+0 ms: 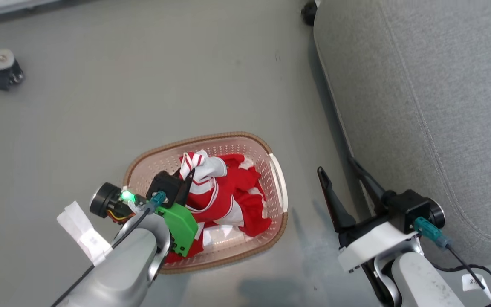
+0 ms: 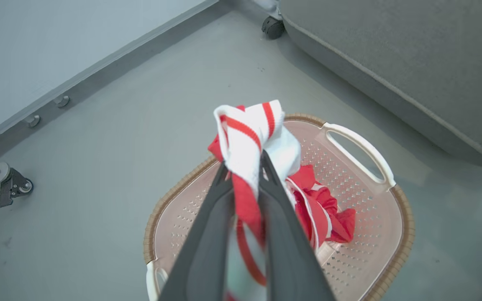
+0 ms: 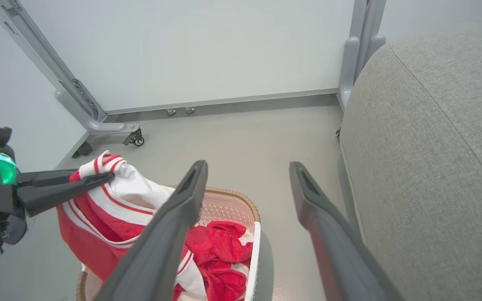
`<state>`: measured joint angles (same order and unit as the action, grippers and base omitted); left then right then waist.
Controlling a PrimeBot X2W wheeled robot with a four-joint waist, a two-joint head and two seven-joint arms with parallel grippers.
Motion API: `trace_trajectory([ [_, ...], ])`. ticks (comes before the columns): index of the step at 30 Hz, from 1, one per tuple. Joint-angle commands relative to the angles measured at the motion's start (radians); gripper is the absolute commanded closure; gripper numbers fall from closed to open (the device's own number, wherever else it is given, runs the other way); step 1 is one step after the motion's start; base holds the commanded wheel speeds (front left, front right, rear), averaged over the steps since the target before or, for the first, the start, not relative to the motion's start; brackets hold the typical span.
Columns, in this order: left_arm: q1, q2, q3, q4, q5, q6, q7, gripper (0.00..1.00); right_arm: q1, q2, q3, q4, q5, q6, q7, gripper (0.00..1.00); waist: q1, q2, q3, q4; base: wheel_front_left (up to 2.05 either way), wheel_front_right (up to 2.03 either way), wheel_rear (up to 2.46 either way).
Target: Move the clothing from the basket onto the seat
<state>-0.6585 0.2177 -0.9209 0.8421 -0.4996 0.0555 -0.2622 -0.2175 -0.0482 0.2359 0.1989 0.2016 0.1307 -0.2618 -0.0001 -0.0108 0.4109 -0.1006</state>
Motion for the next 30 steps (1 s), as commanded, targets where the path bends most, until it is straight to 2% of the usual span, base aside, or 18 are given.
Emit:
trace_trajectory([
  [1, 0.045, 0.011, 0.027, -0.032, -0.005, 0.011, -0.004, 1.0, 0.03, -0.004, 0.008, 0.011, 0.006, 0.0, -0.005, 0.0, 0.0001, 0.0108, -0.174, 0.044, 0.0, 0.0, 0.0],
  [9, 0.184, 0.021, 0.161, -0.234, 0.049, 0.038, -0.004, 1.0, 0.099, -0.004, 0.044, 0.042, 0.026, 0.0, -0.005, 0.0, 0.0001, 0.0108, -0.301, 0.037, 0.0, 0.0, 0.0],
  [14, 0.24, 0.014, 0.24, -0.36, 0.084, 0.045, -0.004, 1.0, 0.114, -0.004, 0.065, 0.046, 0.035, 0.0, -0.005, 0.0, 0.0001, 0.0108, -0.325, 0.028, 0.0, 0.0, 0.0],
  [21, 0.274, -0.003, 0.301, -0.471, 0.128, 0.014, -0.004, 1.0, 0.13, -0.004, 0.088, 0.052, 0.047, 0.0, -0.005, 0.0, 0.0001, 0.0108, -0.355, 0.014, 0.0, 0.0, 0.0],
  [30, 0.254, -0.04, 0.301, -0.52, 0.161, -0.036, -0.004, 1.0, 0.116, -0.004, 0.135, 0.03, 0.064, 0.0, -0.005, 0.0, 0.0001, 0.0108, -0.383, 0.015, 0.0, 0.0, 0.0],
])
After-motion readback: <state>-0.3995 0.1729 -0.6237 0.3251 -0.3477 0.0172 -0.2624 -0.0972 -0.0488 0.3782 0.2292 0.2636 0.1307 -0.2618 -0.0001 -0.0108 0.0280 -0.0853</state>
